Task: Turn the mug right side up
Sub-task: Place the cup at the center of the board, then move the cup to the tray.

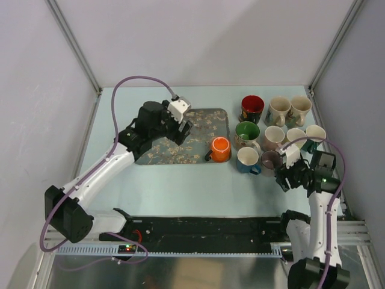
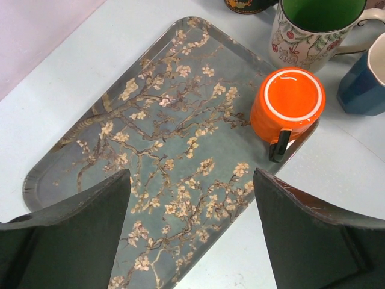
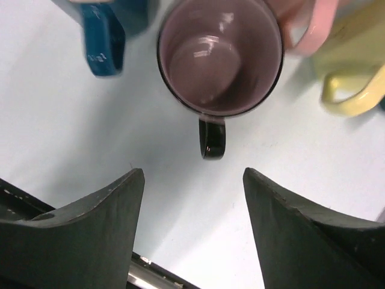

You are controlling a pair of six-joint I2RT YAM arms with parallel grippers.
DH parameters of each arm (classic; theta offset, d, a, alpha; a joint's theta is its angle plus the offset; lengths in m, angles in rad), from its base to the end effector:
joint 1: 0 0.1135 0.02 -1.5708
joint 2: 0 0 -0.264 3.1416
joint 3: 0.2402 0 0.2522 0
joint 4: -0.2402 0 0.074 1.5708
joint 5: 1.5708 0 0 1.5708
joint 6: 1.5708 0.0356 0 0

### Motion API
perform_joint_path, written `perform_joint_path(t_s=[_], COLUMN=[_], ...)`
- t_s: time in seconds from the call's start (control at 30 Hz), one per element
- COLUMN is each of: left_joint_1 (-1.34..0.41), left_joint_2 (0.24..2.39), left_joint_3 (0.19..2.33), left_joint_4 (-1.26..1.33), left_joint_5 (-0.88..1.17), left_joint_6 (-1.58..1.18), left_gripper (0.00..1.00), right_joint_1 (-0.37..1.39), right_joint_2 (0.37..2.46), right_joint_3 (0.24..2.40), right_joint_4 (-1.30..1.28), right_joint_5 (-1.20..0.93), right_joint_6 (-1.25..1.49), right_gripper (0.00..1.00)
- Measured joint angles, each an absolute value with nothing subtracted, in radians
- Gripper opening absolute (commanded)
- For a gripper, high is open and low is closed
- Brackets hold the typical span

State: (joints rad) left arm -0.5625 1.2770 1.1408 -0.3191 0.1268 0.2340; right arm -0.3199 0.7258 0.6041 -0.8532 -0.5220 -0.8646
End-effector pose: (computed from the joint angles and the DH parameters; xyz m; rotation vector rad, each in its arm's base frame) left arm 0.2451 -0.1598 0.3443 0.8643 1.8461 -0.3353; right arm 0.1307 -0.0246 0.2318 -0.8234 2.2267 0.1187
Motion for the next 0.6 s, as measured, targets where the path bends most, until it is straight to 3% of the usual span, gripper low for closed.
perform_joint_path(t_s=[0.2, 0.5, 0.6], left_joint_1=[-0.558, -0.548, -0.545], left_joint_2=[1.328, 1.395, 1.403], left_joint_3=[1.116, 1.052, 1.047], left_joint_4=[-0.309, -0.315, -0.313], left_joint_5=[0.141, 0.285, 0.323], left_joint_6=[0.196, 0.202, 0.231], left_gripper=[0.84, 0.73, 0.65], right_joint_1=[-0.08, 0.245, 0.372], right_joint_2=[0.742, 1.017, 1.11], right_joint_3=[0.826, 1.039, 1.081], right_joint_4=[-0.885, -0.717, -0.695], right_joint_5=[-0.459, -0.416, -0.371], right_joint_6=[-0.673, -0.434, -0.445], right_gripper=[0.77, 0.8, 0.79])
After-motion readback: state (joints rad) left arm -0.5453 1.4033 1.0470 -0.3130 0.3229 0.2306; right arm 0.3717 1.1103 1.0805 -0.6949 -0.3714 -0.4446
